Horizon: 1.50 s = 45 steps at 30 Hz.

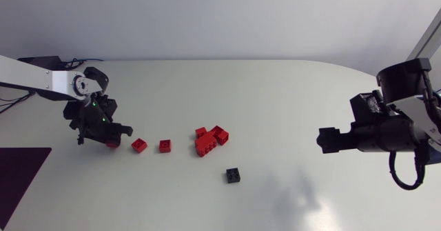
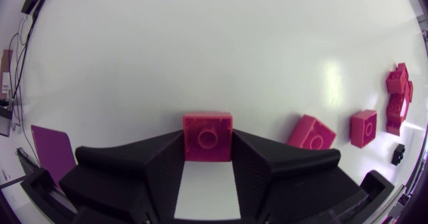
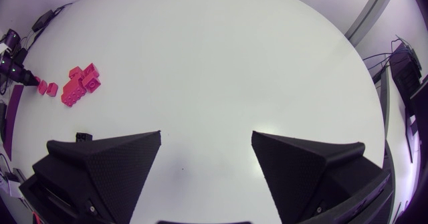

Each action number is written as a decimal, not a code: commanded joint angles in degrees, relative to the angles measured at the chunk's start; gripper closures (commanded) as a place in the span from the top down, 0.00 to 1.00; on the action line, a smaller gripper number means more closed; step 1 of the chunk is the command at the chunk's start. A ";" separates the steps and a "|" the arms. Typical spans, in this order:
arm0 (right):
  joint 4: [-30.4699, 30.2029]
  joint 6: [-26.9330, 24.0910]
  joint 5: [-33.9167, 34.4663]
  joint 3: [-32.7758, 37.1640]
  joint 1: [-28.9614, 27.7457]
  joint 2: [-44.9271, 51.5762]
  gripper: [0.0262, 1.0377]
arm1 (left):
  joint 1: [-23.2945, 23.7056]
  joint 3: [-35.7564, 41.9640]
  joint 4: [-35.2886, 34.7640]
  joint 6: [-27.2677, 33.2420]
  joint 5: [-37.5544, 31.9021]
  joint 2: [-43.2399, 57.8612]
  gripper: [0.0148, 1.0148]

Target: Sort duplo bricks by size, large to the right and small to the left

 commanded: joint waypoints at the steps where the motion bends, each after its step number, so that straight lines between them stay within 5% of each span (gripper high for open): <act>1: -0.93 0.95 0.39 -1.71 0.25 -0.47 0.96 | -1.03 -5.33 -0.90 0.05 -0.08 -5.90 0.24; 7: -1.02 1.13 0.30 -2.06 0.25 -0.47 0.96 | -8.15 -17.46 -1.69 4.27 -0.08 -16.18 0.26; 12: -0.93 1.39 0.30 -3.29 0.34 -1.53 0.96 | -13.68 -22.21 -1.87 4.45 -0.08 -13.81 0.30; 14: -0.93 1.22 0.30 -3.82 0.34 -2.06 0.96 | -14.74 -23.35 -0.99 3.92 -0.08 -12.57 0.47; 16: -0.93 0.86 0.39 -4.08 0.25 -2.49 0.96 | -14.74 -23.44 -0.64 3.92 -0.08 -12.75 0.82; 20: -0.84 0.34 0.39 -4.17 -0.27 -2.85 0.96 | -13.24 -18.16 -2.40 4.01 -0.08 -14.77 0.95; 29: -0.49 0.25 0.47 -4.69 -0.27 -2.85 0.96 | -14.12 1.17 -6.18 4.01 0.09 -6.69 0.96; 39: -0.32 -0.28 0.65 -4.69 -0.27 -2.67 0.96 | -14.30 0.29 -4.51 4.36 0.89 -0.18 0.95; 41: -0.23 -0.10 0.65 -4.78 -0.10 -2.67 0.96 | -13.95 0.29 -4.33 4.36 0.89 0.52 0.90; 45: -0.23 0.07 0.65 -5.05 -0.10 -2.85 0.96 | -13.07 -0.94 -2.84 4.36 0.89 0.43 0.60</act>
